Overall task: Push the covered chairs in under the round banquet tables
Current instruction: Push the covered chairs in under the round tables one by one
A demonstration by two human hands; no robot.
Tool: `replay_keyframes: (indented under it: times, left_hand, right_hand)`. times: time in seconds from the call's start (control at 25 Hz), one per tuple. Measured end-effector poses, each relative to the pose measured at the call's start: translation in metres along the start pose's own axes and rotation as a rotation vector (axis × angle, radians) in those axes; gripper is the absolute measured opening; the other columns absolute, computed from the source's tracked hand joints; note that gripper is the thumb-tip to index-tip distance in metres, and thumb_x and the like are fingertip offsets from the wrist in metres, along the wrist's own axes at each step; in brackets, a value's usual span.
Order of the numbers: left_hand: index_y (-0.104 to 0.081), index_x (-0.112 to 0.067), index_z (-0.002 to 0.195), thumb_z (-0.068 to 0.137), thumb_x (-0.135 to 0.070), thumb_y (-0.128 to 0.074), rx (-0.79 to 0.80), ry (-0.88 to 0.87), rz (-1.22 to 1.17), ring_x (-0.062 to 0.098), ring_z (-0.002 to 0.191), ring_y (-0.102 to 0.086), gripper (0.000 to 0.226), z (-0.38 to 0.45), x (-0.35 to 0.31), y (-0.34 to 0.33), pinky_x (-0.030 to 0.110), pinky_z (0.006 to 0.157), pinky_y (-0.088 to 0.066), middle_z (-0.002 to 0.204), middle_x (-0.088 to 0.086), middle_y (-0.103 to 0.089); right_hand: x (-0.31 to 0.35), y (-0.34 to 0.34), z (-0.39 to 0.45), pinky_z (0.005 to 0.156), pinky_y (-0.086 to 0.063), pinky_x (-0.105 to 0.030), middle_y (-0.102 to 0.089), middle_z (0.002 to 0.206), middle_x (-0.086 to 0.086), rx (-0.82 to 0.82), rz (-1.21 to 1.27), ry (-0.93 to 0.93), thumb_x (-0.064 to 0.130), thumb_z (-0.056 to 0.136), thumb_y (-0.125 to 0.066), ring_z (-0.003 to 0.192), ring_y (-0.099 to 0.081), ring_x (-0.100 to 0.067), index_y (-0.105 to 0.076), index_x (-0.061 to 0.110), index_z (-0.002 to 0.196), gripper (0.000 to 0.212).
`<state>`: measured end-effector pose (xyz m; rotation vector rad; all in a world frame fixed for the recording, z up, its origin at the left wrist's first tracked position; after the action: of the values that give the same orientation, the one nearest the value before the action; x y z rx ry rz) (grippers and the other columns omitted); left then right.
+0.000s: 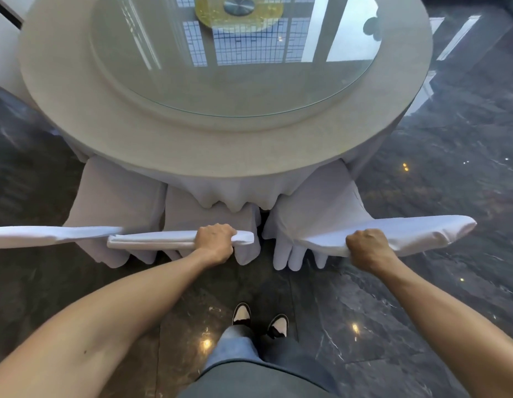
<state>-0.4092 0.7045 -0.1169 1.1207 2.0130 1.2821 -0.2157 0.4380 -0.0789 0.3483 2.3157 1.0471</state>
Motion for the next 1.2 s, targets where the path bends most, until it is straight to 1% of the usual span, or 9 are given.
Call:
replay_keyframes:
  times: [0.16, 0.32, 0.44, 0.56, 0.68, 0.76, 0.88, 1.08, 1.2]
  left_hand:
    - [-0.069, -0.035, 0.111, 0.083, -0.02, -0.058, -0.033, -0.02, 0.0, 0.026, 0.09, -0.068, 0.034, 0.002, 0.0, 0.0, 0.033, 0.073, -0.046, 0.097, -0.001, -0.072]
    - [-0.07, -0.031, 0.095, 0.078, -0.02, -0.061, -0.048, -0.032, -0.004, 0.025, 0.079, -0.067, 0.021, 0.002, 0.001, 0.002, 0.031, 0.064, -0.042, 0.085, -0.002, -0.071]
    - [-0.064, -0.027, 0.081, 0.077, -0.021, -0.064, -0.045, -0.04, -0.007, 0.024, 0.073, -0.065, 0.007, 0.002, 0.002, 0.001, 0.03, 0.059, -0.038, 0.078, -0.002, -0.07]
    - [-0.065, -0.026, 0.079, 0.08, -0.023, -0.066, -0.057, -0.031, -0.004, 0.023, 0.07, -0.065, 0.003, 0.003, 0.003, 0.002, 0.029, 0.058, -0.04, 0.075, -0.002, -0.069]
    - [-0.069, -0.028, 0.086, 0.08, -0.024, -0.065, -0.056, -0.045, -0.007, 0.023, 0.074, -0.066, 0.008, 0.005, 0.003, -0.001, 0.03, 0.063, -0.045, 0.082, -0.002, -0.072]
    - [-0.072, -0.029, 0.096, 0.079, -0.023, -0.065, -0.036, -0.033, -0.027, 0.024, 0.081, -0.068, 0.02, 0.005, 0.004, -0.002, 0.032, 0.071, -0.05, 0.09, -0.001, -0.074]
    - [-0.072, -0.03, 0.105, 0.075, -0.023, -0.064, -0.011, -0.034, -0.05, 0.024, 0.087, -0.068, 0.031, 0.007, 0.005, -0.003, 0.032, 0.075, -0.049, 0.095, -0.002, -0.074]
    - [-0.072, -0.032, 0.107, 0.072, -0.025, -0.069, 0.001, -0.011, -0.09, 0.023, 0.087, -0.068, 0.035, 0.007, 0.006, -0.002, 0.031, 0.075, -0.048, 0.095, -0.003, -0.074]
    - [-0.072, -0.032, 0.099, 0.069, -0.024, -0.07, 0.017, -0.01, -0.094, 0.023, 0.084, -0.067, 0.031, 0.006, 0.003, 0.0, 0.031, 0.071, -0.045, 0.091, -0.003, -0.074]
  right_hand:
    - [0.039, 0.03, 0.023, 0.078, -0.049, -0.03, -0.072, 0.104, -0.004, -0.02, 0.112, 0.028, 0.019, 0.082, -0.056, 0.097, -0.069, -0.025, -0.07, 0.018, 0.105, 0.026]
    - [0.07, 0.055, 0.037, 0.076, -0.048, -0.03, -0.073, 0.102, -0.006, -0.043, 0.156, 0.073, 0.021, 0.079, -0.064, 0.095, -0.069, -0.026, -0.071, 0.016, 0.104, 0.026]
    - [0.088, 0.062, 0.037, 0.077, -0.049, -0.032, -0.072, 0.102, -0.008, -0.073, 0.165, 0.106, 0.021, 0.08, -0.061, 0.094, -0.069, -0.029, -0.07, 0.013, 0.105, 0.028]
    - [0.1, 0.068, 0.038, 0.077, -0.05, -0.033, -0.072, 0.101, -0.009, -0.097, 0.17, 0.121, 0.02, 0.081, -0.059, 0.093, -0.069, -0.029, -0.07, 0.012, 0.106, 0.028]
    - [0.099, 0.069, 0.035, 0.075, -0.05, -0.033, -0.072, 0.1, -0.009, -0.097, 0.183, 0.114, 0.019, 0.082, -0.059, 0.09, -0.069, -0.029, -0.071, 0.012, 0.105, 0.027]
    - [0.097, 0.069, 0.033, 0.074, -0.049, -0.033, -0.073, 0.098, -0.01, -0.11, 0.185, 0.107, 0.019, 0.08, -0.058, 0.088, -0.069, -0.03, -0.071, 0.011, 0.104, 0.028]
    - [0.097, 0.07, 0.03, 0.073, -0.049, -0.032, -0.073, 0.096, -0.01, -0.104, 0.198, 0.102, 0.017, 0.079, -0.059, 0.087, -0.069, -0.03, -0.071, 0.012, 0.102, 0.026]
    - [0.093, 0.06, 0.02, 0.075, -0.052, -0.033, -0.073, 0.095, -0.009, -0.104, 0.198, 0.109, 0.015, 0.082, -0.06, 0.083, -0.069, -0.026, -0.071, 0.011, 0.103, 0.024]
    - [0.094, 0.059, 0.022, 0.075, -0.05, -0.033, -0.072, 0.097, -0.01, -0.077, 0.202, 0.091, 0.013, 0.08, -0.059, 0.088, -0.069, -0.029, -0.07, 0.011, 0.102, 0.025]
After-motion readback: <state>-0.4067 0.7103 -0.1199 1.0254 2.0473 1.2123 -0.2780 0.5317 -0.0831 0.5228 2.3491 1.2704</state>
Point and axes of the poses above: each hand's wrist, its own z-axis towards the middle knuckle, its own y-axis out of the back of the hand, x = y × z, the point moved 9 cm from there along z, towards the middle knuckle
